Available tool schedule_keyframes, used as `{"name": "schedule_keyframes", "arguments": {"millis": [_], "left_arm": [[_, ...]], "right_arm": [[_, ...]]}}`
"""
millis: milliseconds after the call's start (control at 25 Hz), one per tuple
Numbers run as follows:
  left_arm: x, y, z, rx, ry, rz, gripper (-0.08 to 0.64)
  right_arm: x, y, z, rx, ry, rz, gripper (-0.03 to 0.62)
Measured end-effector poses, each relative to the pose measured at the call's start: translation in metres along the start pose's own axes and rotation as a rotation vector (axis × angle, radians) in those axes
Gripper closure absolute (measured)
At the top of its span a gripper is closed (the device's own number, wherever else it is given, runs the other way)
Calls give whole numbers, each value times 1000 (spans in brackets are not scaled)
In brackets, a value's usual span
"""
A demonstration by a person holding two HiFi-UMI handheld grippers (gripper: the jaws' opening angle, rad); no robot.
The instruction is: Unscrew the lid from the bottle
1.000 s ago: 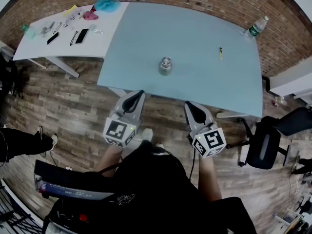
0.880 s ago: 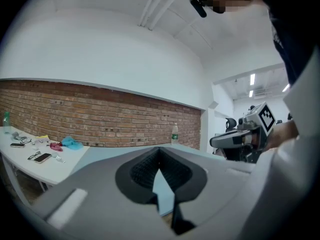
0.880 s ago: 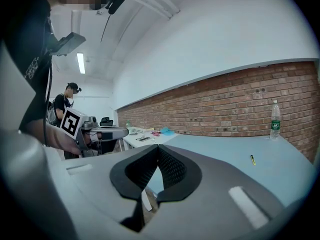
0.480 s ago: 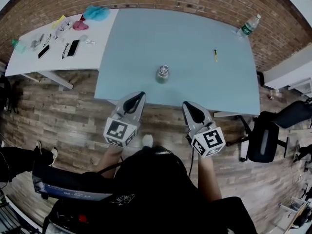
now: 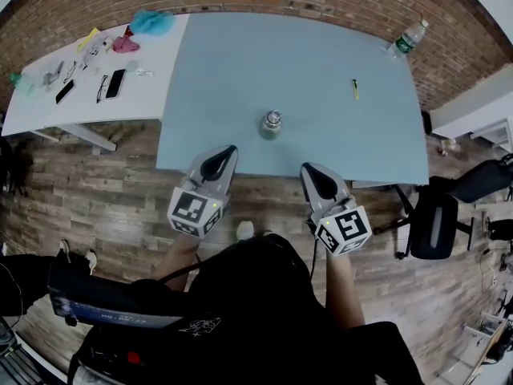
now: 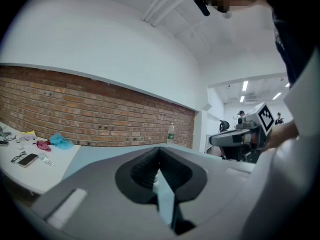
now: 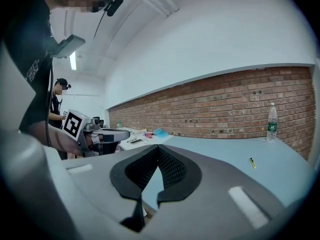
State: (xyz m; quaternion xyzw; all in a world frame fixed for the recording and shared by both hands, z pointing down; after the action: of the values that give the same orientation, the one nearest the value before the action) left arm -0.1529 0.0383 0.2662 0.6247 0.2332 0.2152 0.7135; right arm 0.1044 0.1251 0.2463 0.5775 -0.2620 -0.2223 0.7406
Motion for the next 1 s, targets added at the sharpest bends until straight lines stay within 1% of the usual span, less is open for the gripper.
{"name": "schedule_keyframes", "arguments": {"millis": [320,600,880,1000], "left_arm": [[-1,0,6,-9,19,0,560],[1,1,9,-19,11,-10,560],[3,0,26,-41,-15,-5,560],[5,0,36,-51,-24,-13,560]], "right_arm": [[3,-3,4,-5,1,-1,591],[13,0,7,4,-16,12,591],[37,-4,11,48,-44,46,591],[49,-5,15,39,-67,44,591]]}}
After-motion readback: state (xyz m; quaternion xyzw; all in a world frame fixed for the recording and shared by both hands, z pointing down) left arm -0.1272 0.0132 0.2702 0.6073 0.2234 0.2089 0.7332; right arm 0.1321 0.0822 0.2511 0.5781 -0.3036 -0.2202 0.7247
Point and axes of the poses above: the fingertips, and each gripper's own axes: z forward along the fingers, x to its right, y out of its underside, the point moved 10 cm from there along -z, backward along the fingers, and after that the axes turned 13 degrees about -y, right-handed, at the moved point
